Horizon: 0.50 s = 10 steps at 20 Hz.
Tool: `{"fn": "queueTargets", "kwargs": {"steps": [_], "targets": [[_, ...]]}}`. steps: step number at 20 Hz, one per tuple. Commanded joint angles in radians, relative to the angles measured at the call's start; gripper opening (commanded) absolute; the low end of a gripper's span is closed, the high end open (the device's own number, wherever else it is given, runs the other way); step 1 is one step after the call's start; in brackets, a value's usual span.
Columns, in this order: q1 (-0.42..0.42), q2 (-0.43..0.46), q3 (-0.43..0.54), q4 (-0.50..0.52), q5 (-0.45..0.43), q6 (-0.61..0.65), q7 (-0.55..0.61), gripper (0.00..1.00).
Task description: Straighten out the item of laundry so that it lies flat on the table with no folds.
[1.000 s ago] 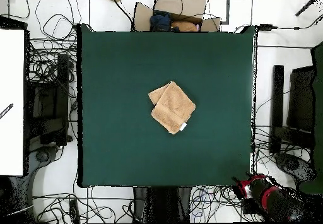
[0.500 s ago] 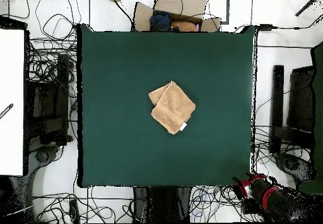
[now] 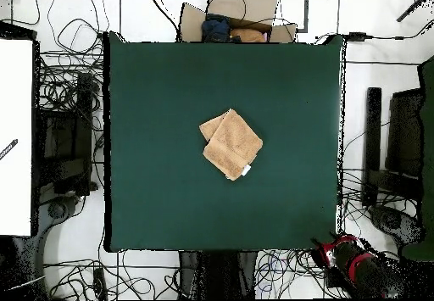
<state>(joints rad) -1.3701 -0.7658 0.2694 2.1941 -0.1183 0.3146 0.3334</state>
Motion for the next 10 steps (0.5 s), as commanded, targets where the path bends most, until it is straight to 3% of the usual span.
{"fn": "queueTargets", "kwargs": {"steps": [1, 4, 10], "targets": [[0.045, -0.020, 0.002, 0.079, 0.012, -0.077, 0.305, 1.00], [0.040, -0.024, 0.000, 0.067, 0.015, -0.055, 0.288, 1.00], [0.024, 0.015, -0.016, -0.053, 0.018, 0.056, 0.219, 1.00]]}}
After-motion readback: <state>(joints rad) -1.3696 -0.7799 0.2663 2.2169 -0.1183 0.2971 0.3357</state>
